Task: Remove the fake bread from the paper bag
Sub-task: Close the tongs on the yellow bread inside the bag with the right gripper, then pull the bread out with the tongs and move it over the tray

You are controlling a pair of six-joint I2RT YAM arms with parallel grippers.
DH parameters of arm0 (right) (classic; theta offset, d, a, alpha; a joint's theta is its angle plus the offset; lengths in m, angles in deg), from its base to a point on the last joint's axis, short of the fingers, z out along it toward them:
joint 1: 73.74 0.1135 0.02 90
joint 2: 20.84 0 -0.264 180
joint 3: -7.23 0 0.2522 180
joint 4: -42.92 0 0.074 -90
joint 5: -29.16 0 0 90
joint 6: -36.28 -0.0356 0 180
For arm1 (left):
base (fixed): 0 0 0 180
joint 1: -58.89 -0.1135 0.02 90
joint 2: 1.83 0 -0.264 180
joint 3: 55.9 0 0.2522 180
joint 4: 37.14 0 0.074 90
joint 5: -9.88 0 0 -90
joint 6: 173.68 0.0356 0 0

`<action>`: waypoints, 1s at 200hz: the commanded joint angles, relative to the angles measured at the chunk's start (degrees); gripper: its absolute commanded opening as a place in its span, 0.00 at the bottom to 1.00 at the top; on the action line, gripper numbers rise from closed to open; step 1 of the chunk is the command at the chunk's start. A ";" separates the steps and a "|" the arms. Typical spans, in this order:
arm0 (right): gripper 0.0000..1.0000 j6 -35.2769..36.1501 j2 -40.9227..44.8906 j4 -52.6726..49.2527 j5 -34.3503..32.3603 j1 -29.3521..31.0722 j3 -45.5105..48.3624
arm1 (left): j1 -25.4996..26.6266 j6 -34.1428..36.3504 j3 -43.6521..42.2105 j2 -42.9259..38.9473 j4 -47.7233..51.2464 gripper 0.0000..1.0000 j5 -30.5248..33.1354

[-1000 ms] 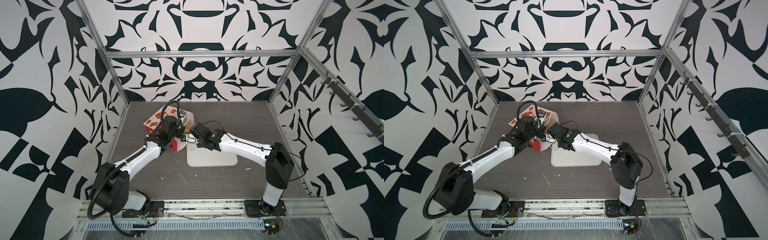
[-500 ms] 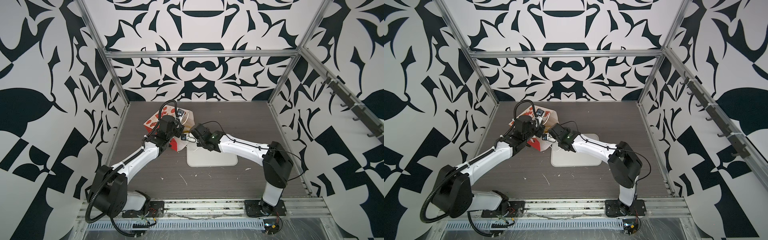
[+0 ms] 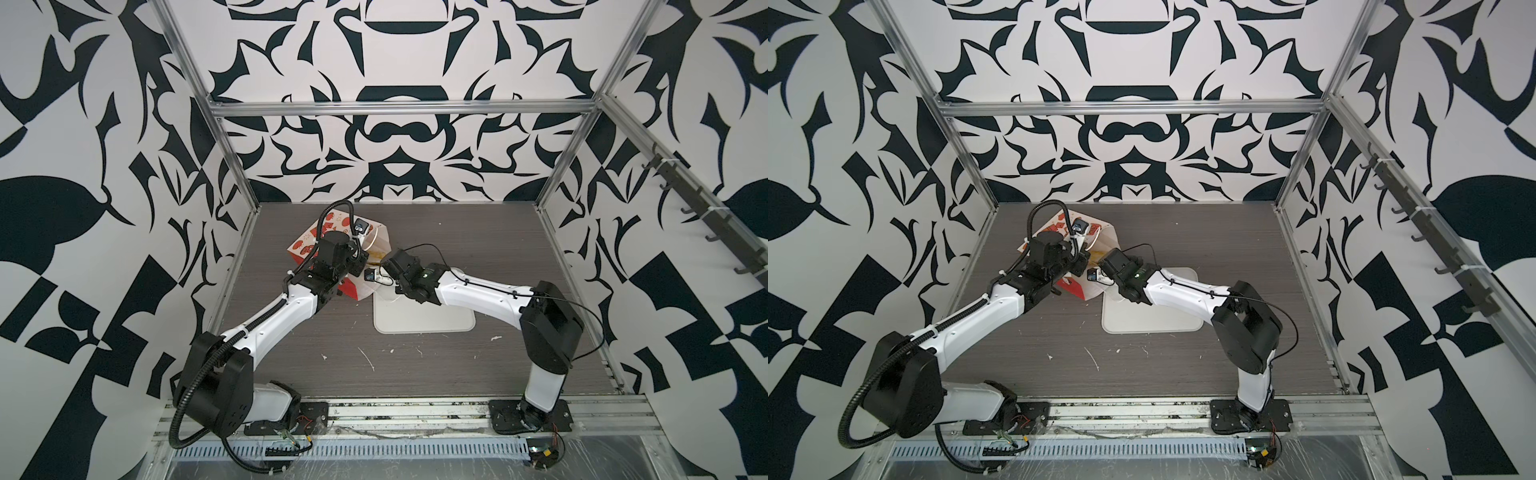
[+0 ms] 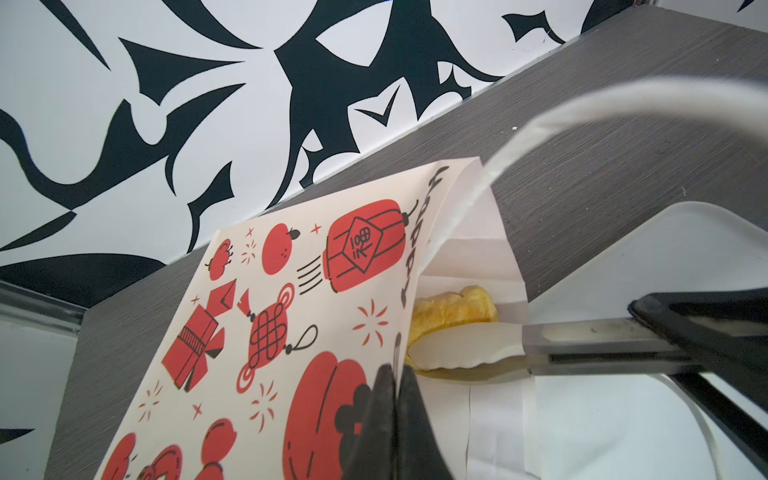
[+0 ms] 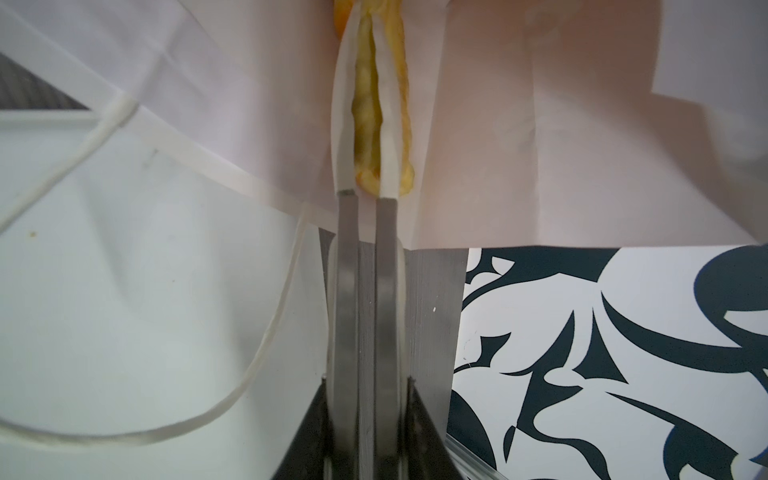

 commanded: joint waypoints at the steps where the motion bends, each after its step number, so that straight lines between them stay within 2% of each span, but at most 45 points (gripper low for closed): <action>1: 0.08 -2.06 3.41 -4.49 1.48 0.01 -3.48 | 0.16 -0.85 0.70 0.31 -3.48 0.00 -0.92; 66: 0.05 -11.22 6.05 -21.37 8.62 -0.08 -11.21 | 0.17 -1.00 2.66 4.26 -5.85 0.00 1.36; 111: 0.04 -24.45 4.58 -37.46 18.28 -3.79 -19.94 | 0.16 -0.69 2.50 5.32 -7.50 0.00 2.05; 153: 0.05 -34.03 7.07 -43.03 35.19 -9.62 -19.22 | 0.16 -0.63 1.86 5.94 -8.91 0.00 3.82; 200: 0.06 -44.82 17.57 -40.51 52.07 -16.78 -10.06 | 0.16 0.00 2.72 6.73 -9.14 0.00 6.44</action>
